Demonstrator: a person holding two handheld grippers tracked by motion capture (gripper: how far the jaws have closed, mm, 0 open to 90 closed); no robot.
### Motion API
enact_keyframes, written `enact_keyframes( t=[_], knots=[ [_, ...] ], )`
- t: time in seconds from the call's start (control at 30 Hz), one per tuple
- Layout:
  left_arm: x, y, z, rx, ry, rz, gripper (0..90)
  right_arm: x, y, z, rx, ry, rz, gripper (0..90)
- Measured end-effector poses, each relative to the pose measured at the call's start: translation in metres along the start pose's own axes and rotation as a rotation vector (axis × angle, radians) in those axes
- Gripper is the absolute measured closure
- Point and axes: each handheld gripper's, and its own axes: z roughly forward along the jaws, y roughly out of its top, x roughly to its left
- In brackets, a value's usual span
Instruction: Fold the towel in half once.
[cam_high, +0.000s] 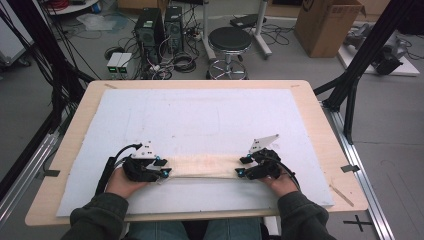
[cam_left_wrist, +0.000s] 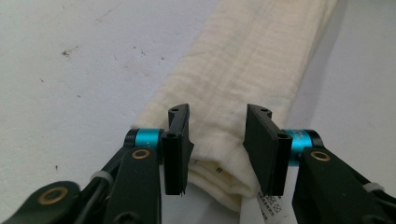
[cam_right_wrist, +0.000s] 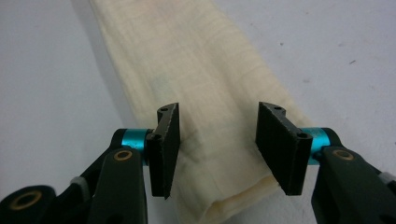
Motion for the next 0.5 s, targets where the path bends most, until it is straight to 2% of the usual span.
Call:
enact_keyframes(
  t=[0.07,0.4,0.5],
  knots=[
    [-0.002,0.001,-0.002,-0.006,0.016,0.006,57.7,0.001,0.0,0.0,0.003,-0.005,-0.002,49.0],
    [-0.003,-0.003,-0.002,0.009,0.029,0.004,56.9,0.002,0.0,0.0,0.003,-0.008,-0.012,48.1],
    [-0.001,-0.01,-0.001,-0.014,0.02,-0.028,57.3,0.002,-0.001,0.0,0.001,-0.01,-0.008,48.1]
  ],
)
